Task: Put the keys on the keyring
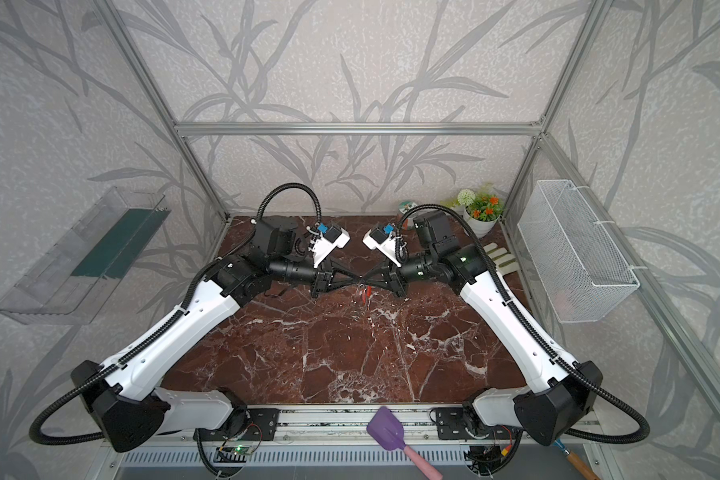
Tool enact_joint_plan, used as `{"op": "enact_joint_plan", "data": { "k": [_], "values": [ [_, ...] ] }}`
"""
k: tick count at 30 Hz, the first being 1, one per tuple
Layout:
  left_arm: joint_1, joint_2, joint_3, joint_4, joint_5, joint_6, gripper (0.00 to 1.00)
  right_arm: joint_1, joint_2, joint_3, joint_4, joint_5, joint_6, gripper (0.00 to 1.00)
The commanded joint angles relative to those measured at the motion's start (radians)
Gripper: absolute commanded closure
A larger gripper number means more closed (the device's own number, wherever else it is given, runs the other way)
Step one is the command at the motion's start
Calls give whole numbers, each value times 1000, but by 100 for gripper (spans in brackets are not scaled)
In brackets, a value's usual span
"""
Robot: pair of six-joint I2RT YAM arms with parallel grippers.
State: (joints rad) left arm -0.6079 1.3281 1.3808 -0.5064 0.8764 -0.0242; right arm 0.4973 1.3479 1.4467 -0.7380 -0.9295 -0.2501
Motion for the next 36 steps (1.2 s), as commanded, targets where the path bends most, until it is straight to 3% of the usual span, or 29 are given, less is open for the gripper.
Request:
{"op": "enact_joint_plan", "data": {
  "k": [1, 5, 6, 8, 12, 16, 24, 36],
  "values": [
    [-14, 14, 28, -1, 17, 9, 100, 6, -5, 25, 61, -40, 25, 100],
    [-14, 4, 13, 43, -8, -9, 100, 6, -21, 7, 80, -14, 44, 100],
    [-13, -2, 0, 68, -19, -17, 100, 4, -32, -2, 94, 11, 58, 96],
    [-14, -22, -29, 129, -46, -39, 100, -3, -57, -27, 131, 46, 81, 79],
    [-10, -64, -87, 275, -103, -97, 100, -53, -133, -116, 284, 77, 194, 73],
    [-8, -87, -124, 416, -139, -165, 100, -100, -207, -205, 447, 103, 313, 73],
    [-6, -116, -175, 634, -197, -283, 100, -89, -296, -368, 750, 166, 510, 70],
    [-8, -128, -244, 893, -275, -389, 100, -69, -210, -360, 1023, 147, 790, 68]
  ]
}}
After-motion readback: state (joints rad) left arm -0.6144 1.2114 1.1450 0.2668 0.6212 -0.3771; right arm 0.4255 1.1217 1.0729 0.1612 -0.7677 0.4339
